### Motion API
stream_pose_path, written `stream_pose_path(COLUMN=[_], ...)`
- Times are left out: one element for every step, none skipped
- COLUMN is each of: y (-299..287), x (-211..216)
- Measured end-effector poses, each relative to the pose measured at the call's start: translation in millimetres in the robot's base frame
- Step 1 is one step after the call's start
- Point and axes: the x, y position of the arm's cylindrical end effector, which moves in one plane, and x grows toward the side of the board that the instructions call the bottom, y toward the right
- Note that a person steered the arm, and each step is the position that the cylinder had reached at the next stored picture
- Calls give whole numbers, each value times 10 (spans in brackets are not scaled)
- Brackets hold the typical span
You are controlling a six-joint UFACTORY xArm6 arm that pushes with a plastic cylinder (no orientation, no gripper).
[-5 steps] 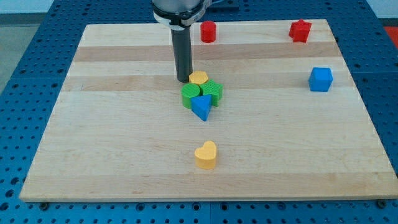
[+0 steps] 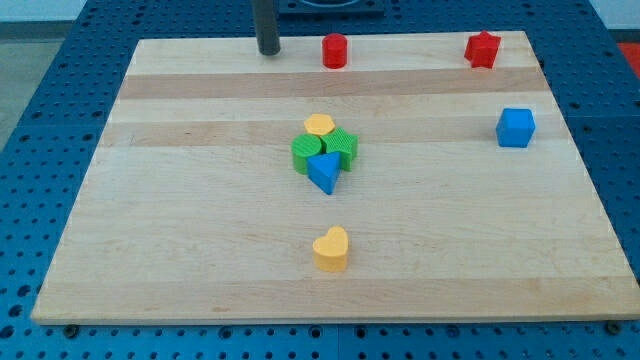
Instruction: Move red circle slightly down
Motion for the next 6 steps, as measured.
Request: stream_pose_path(y=[266, 509, 731, 901, 919, 921], x=[-124, -117, -85, 33, 232, 457])
